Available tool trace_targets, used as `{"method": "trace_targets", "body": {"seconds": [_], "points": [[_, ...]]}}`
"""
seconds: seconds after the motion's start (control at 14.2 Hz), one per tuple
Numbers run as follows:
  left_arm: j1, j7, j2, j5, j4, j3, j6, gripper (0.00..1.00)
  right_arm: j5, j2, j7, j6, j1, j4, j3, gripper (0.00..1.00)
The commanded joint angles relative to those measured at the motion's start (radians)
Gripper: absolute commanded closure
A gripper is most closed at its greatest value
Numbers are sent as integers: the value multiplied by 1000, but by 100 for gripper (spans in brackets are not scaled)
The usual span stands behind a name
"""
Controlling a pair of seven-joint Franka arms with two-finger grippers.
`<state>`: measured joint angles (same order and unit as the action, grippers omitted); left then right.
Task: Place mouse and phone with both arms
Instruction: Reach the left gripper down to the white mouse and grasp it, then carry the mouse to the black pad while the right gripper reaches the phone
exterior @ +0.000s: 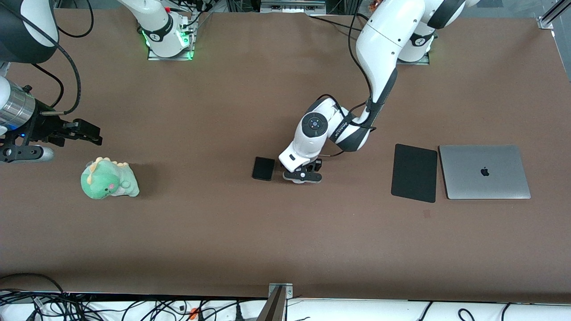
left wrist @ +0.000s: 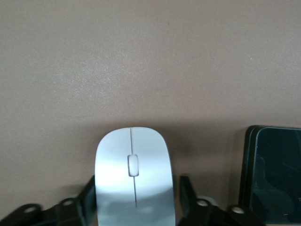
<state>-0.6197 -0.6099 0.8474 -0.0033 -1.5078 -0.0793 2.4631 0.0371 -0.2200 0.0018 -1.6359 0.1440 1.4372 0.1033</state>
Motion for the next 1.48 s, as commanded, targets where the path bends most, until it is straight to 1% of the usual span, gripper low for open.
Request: {"method": "trace_targets", "body": {"seconds": [0.0, 0.14, 0.21, 0.28, 0.42, 0.49, 0.56, 0.64, 0.71, 0.78, 0.85, 0.99, 1.2, 1.27, 1.34, 1.41], "points": [[-6, -16, 2, 22, 26, 12, -10, 77, 14, 4, 6, 13, -1, -12, -5, 0], [9, -13, -24, 22, 32, 13, -44, 79, 14, 4, 4, 14, -1, -12, -5, 0], [17, -13, -45, 22, 49, 15, -102, 79, 12, 5, 3, 13, 0, -12, -7, 0], [27, -13, -63, 22, 78, 18, -178, 79, 7, 5, 3, 11, 5, -12, -7, 0], [50, -11, -108, 22, 142, 18, -379, 79, 1, 4, -5, 16, 14, -12, -7, 0], [75, -13, -138, 17, 156, 19, -462, 79, 0, 2, -8, 16, 16, -11, -7, 0], [122, -10, -177, 14, 153, 20, -522, 79, -2, 2, -9, 14, 19, -9, -7, 0], [200, 8, -210, 16, 147, 9, -585, 78, -11, -5, -13, 18, 31, -9, -7, 0], [259, 95, -232, 14, 147, 6, -643, 78, -17, -10, -13, 22, 43, -1, -7, 0], [302, 225, -252, 11, 144, 7, -688, 78, -17, -10, -11, 34, 54, 11, -7, 0], [352, 327, -266, 11, 139, 12, -716, 78, -17, -12, -13, 45, 61, 22, -7, 0], [457, 480, -283, 17, 120, 9, -734, 77, -19, -53, -13, 25, 94, 20, -7, 0], [566, 626, -286, 23, 78, 12, -716, 76, -17, -117, 3, -65, 156, 22, -7, 0], [580, 653, -289, 23, 46, 12, -690, 76, -11, -146, 6, -100, 175, 19, -7, 0], [597, 674, -303, 23, -6, 10, -650, 73, -2, -174, 7, -129, 190, 17, -7, 0], [598, 693, -326, 23, -78, 10, -585, 73, 0, -203, 12, -168, 212, 17, -7, 0]]}}
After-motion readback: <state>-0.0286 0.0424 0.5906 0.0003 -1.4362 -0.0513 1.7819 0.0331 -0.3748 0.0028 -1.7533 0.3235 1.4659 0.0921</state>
